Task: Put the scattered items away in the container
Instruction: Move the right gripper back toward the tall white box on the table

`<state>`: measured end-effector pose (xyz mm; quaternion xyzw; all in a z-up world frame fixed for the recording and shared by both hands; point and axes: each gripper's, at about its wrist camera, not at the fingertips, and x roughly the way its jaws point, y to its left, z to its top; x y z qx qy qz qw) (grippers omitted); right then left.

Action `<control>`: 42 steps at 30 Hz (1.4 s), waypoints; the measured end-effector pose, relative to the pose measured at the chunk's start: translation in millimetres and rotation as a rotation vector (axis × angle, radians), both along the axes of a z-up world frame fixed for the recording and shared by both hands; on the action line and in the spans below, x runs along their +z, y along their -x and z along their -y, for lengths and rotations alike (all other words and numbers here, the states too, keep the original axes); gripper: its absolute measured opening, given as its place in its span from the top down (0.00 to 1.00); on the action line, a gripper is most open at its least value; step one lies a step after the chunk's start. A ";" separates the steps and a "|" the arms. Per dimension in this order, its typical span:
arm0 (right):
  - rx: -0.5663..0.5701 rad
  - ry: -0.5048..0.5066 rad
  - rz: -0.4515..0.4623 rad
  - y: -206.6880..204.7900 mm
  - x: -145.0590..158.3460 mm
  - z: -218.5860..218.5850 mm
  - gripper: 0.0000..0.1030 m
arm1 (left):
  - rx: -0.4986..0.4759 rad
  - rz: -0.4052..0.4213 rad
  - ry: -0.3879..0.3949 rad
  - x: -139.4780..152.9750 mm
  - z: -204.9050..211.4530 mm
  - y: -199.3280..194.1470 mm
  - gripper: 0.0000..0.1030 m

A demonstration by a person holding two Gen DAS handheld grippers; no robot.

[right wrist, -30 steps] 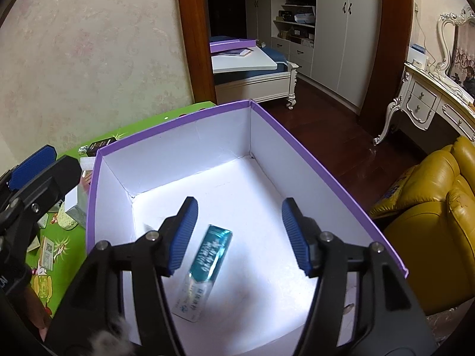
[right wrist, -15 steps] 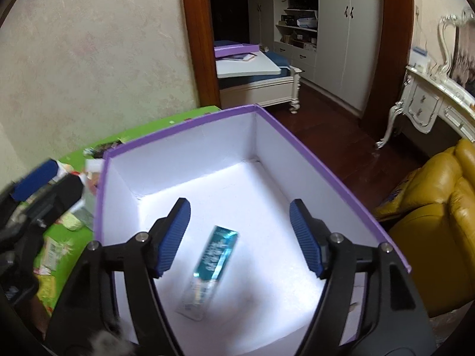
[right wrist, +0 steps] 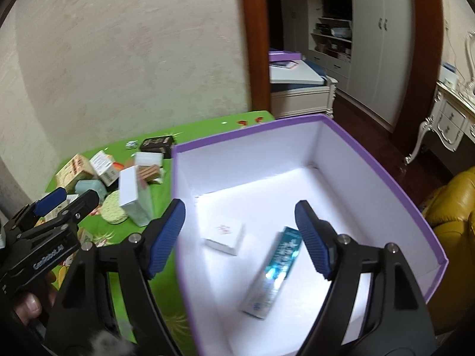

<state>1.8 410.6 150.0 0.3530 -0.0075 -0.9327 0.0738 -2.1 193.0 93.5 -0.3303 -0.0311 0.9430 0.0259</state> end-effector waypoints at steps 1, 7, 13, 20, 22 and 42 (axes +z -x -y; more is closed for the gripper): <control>0.011 -0.007 0.001 -0.6 0.1 6.7 0.24 | 0.010 0.003 0.000 -1.1 5.8 0.1 0.22; 0.057 -0.033 -0.004 -0.4 1.3 41.4 0.23 | 0.057 0.014 -0.011 -5.8 34.9 -0.9 0.22; 0.101 -0.062 0.006 -1.5 -2.3 74.2 0.22 | 0.091 0.027 -0.022 -12.2 57.7 -2.3 0.22; 0.150 -0.087 0.016 -2.6 -7.2 105.4 0.22 | 0.118 0.042 -0.036 -18.3 78.7 -3.2 0.22; 0.163 -0.086 0.019 -1.8 -9.3 112.9 0.22 | 0.123 0.043 -0.039 -19.8 83.0 -4.0 0.22; 0.234 -0.047 0.076 20.5 -60.4 161.7 0.22 | 0.243 0.059 -0.112 -69.0 184.5 -27.5 0.22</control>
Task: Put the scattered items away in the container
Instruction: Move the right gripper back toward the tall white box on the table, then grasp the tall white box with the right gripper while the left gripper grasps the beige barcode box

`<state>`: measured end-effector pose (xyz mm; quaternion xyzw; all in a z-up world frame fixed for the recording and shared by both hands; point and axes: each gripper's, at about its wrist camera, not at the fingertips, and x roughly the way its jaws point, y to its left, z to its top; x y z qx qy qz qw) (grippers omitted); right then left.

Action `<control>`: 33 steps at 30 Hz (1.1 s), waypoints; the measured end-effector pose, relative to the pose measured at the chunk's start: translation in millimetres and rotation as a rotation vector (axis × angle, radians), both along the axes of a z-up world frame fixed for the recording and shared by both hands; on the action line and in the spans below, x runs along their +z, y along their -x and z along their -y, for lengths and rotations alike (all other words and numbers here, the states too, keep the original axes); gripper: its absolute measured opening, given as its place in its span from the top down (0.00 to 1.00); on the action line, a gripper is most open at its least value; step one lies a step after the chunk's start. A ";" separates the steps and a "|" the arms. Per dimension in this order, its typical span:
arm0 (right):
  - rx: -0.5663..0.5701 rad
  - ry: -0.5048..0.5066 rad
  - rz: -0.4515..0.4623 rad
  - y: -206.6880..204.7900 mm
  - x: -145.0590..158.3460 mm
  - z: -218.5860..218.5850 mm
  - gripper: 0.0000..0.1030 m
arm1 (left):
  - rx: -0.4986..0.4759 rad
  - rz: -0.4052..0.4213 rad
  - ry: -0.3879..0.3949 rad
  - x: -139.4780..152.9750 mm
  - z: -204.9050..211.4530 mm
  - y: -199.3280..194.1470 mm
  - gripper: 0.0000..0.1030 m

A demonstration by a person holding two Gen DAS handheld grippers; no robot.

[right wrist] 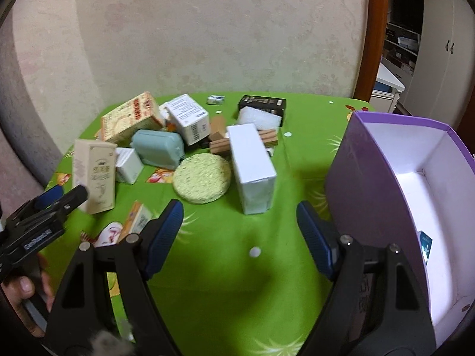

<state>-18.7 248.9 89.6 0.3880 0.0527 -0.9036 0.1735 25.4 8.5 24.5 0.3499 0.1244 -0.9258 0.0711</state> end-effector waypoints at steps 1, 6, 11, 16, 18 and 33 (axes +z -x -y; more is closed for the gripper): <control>-0.005 -0.001 0.001 4.6 -1.2 -0.4 0.22 | -0.001 0.001 -0.003 -0.5 -0.2 1.4 0.22; -0.016 -0.017 0.001 20.3 -8.4 1.4 0.22 | -0.013 0.024 0.008 -6.9 -3.1 8.8 0.22; -0.018 -0.039 0.023 35.7 -20.3 6.8 0.22 | -0.011 0.042 0.022 -11.7 -3.3 15.1 0.22; -0.015 -0.053 0.037 48.7 -30.3 13.3 0.22 | -0.015 0.049 0.031 -12.3 -3.1 19.8 0.23; -0.015 -0.053 0.040 52.5 -32.8 14.2 0.22 | -0.019 0.050 0.038 -11.7 -3.8 20.9 0.25; 0.005 -0.052 0.063 56.1 -41.0 13.4 0.60 | -0.013 0.040 0.024 -4.8 -2.2 17.8 0.50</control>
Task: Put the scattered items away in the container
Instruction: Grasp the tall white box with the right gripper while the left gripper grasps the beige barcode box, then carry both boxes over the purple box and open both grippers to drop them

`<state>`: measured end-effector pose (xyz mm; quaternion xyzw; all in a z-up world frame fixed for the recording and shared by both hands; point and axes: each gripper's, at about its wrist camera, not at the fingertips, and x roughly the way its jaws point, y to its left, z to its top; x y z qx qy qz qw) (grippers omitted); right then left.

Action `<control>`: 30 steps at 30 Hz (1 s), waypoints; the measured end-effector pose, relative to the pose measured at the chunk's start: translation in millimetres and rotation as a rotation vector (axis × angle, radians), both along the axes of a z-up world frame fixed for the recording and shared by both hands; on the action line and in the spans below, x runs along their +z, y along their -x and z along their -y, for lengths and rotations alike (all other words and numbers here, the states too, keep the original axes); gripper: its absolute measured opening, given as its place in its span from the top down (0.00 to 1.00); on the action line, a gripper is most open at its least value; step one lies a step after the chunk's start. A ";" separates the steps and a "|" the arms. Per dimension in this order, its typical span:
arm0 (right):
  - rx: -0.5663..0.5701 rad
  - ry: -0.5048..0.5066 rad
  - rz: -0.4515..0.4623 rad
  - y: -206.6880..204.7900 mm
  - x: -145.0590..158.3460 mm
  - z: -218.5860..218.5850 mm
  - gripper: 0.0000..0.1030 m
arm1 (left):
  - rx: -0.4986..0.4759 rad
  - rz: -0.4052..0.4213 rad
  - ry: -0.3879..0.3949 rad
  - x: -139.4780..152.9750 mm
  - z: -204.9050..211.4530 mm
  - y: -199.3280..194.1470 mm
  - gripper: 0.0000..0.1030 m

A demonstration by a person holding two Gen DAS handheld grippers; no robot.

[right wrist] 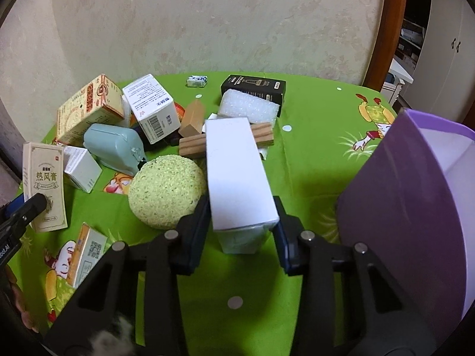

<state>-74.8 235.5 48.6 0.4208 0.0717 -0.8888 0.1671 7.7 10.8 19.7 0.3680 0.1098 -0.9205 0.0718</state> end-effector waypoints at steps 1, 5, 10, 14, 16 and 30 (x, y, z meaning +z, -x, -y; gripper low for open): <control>0.003 0.007 -0.008 -2.4 2.6 -1.2 0.61 | -0.003 -0.003 0.001 1.3 -1.3 -0.6 0.50; 0.012 0.031 -0.025 -11.2 12.4 -6.2 0.63 | -0.013 -0.016 0.004 6.1 -7.7 -2.7 0.51; 0.019 0.048 -0.040 -20.4 21.0 -10.4 0.63 | -0.023 -0.036 0.011 12.8 -15.7 -7.0 0.51; 0.026 0.067 -0.050 -25.7 29.8 -15.1 0.63 | -0.025 -0.050 0.014 19.5 -18.9 -10.9 0.51; 0.030 0.078 -0.060 -30.2 35.7 -17.6 0.63 | -0.026 -0.058 0.017 22.8 -20.6 -12.5 0.51; 0.043 0.151 -0.106 -50.1 71.6 -36.1 0.63 | -0.047 -0.094 0.041 40.5 -34.8 -15.2 0.51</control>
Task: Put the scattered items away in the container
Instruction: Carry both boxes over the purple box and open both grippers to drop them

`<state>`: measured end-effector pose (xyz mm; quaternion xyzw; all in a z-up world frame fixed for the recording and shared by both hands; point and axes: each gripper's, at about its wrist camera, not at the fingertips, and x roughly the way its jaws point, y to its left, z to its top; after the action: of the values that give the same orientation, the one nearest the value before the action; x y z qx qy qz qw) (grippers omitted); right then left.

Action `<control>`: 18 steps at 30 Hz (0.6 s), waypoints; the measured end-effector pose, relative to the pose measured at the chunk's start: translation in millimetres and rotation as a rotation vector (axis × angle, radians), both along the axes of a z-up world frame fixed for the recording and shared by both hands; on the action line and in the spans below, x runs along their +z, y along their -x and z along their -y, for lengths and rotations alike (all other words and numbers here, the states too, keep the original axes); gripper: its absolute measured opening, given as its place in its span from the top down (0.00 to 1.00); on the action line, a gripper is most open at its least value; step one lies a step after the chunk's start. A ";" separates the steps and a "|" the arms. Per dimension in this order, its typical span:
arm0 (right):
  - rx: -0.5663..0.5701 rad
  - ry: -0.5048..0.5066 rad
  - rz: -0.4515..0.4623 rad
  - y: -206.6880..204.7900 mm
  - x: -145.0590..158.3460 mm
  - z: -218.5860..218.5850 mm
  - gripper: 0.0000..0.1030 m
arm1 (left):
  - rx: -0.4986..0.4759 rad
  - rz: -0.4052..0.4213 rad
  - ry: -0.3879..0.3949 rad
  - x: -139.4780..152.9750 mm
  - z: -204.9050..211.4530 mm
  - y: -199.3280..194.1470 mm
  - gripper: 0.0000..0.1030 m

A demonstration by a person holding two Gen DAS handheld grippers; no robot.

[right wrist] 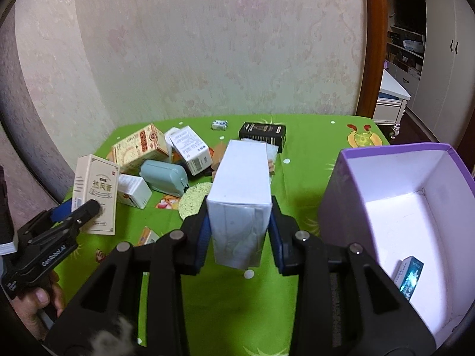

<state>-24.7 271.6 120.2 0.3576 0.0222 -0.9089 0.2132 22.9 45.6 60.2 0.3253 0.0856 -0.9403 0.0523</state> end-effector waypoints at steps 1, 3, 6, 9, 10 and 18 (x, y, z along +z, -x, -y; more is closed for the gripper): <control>-0.001 0.007 -0.004 -1.6 3.2 -3.3 0.63 | -0.005 -0.003 0.004 2.0 -2.3 0.3 0.51; -0.005 0.018 -0.010 -3.9 8.9 -9.6 0.63 | -0.012 -0.011 0.014 5.7 -6.8 0.9 0.51; -0.013 0.035 -0.019 -6.9 16.4 -19.1 0.63 | -0.027 -0.016 0.030 11.1 -16.0 3.7 0.51; -0.027 0.049 -0.032 -10.4 24.3 -32.1 0.63 | -0.039 -0.010 0.048 15.2 -28.0 9.4 0.51; -0.033 0.054 -0.036 -10.8 26.7 -36.6 0.63 | -0.042 -0.008 0.052 16.3 -31.0 10.8 0.51; -0.078 0.074 -0.046 -11.2 35.7 -69.2 0.63 | -0.089 -0.009 0.095 27.0 -66.0 23.7 0.51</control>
<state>-13.5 340.8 155.9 0.3291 -0.0207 -0.9247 0.1901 -0.9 111.6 87.2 0.3217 0.0264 -0.9461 0.0256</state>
